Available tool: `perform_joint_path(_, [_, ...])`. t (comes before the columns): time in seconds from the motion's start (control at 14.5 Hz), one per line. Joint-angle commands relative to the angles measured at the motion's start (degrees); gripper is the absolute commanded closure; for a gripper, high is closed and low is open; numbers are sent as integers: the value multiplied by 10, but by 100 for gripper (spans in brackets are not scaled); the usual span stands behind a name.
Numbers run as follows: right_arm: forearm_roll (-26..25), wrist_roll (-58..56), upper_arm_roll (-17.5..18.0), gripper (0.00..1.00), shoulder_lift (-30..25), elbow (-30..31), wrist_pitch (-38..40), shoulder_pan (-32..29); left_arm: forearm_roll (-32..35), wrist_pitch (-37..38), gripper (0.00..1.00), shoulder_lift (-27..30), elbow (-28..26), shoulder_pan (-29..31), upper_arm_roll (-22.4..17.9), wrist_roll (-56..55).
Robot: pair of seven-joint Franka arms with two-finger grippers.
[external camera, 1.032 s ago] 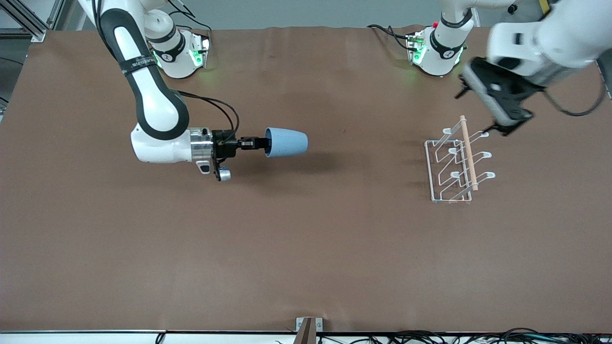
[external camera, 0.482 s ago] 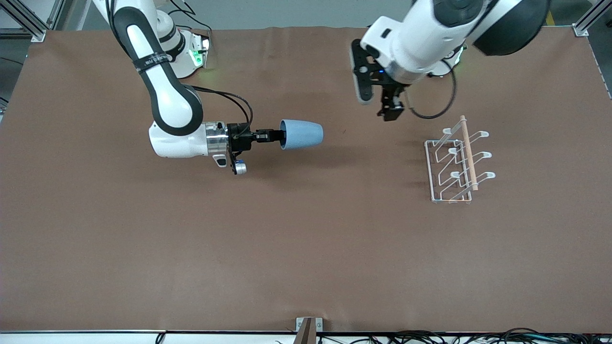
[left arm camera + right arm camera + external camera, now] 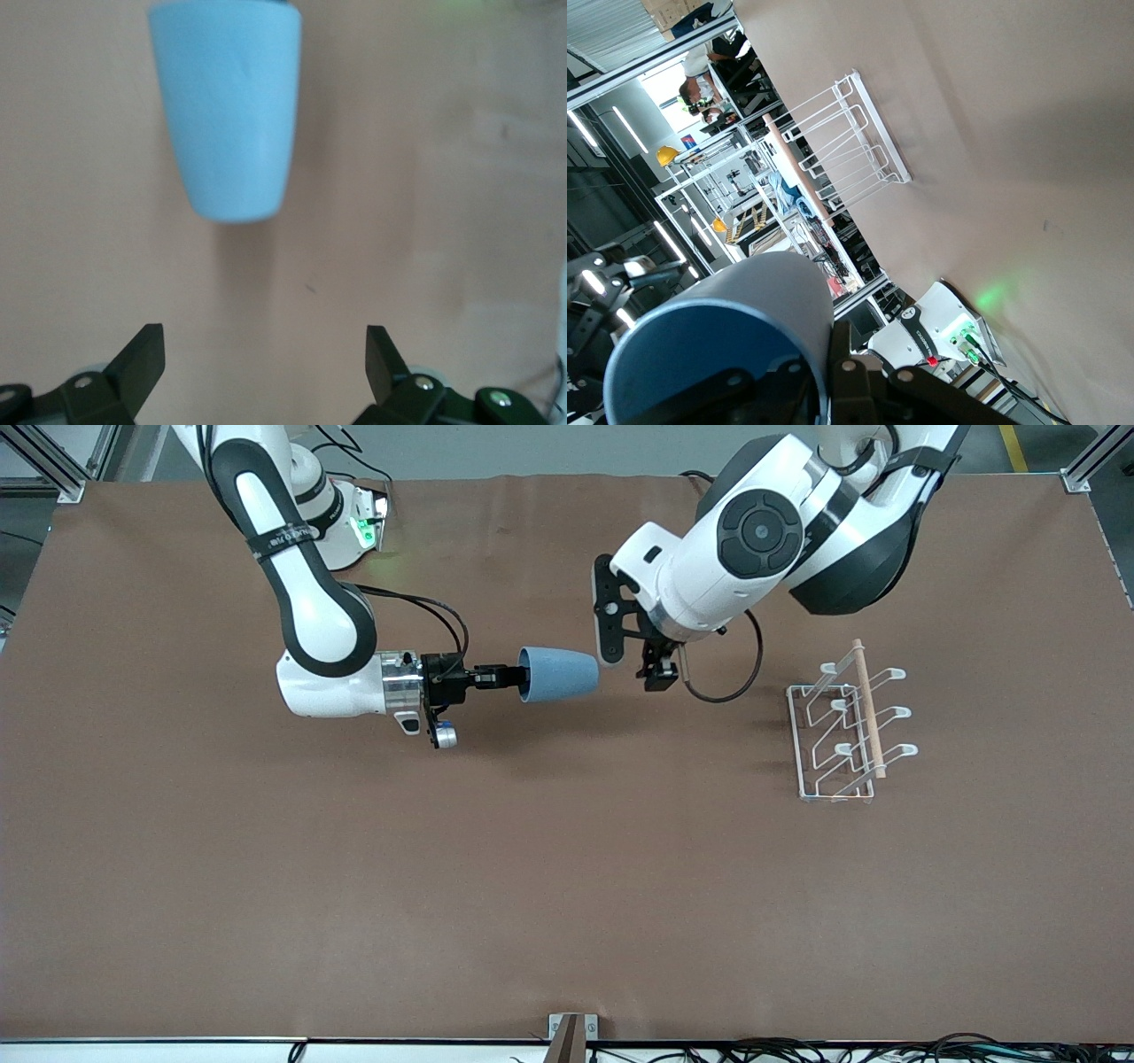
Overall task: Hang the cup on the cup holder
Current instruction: 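Move the left gripper to the cup rim and grasp it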
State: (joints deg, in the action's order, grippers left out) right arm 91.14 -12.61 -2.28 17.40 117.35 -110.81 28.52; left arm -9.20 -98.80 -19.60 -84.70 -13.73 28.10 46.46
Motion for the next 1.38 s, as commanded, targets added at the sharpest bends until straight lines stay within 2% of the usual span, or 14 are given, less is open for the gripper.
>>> perform_joint_path(0.0, [18,3,-2,99,-6,9,3,3,-7,-30,0,-22,16,-16,2,-2])
perform_joint_path(0.76, [18,3,1,99,-7,9,3,4,-12,-151,0,-83,16,-54,2,-17])
perform_joint_path(1.1, [22,3,1,99,-7,9,3,6,-44,-181,0,-94,11,-56,3,-48])
perform_joint_path(1.17, [24,3,1,99,-7,9,3,6,-43,-184,2,-94,9,-56,2,-48])
perform_joint_path(1.31, [24,4,1,99,-7,9,3,6,-37,-184,18,-91,-5,-57,2,-43])
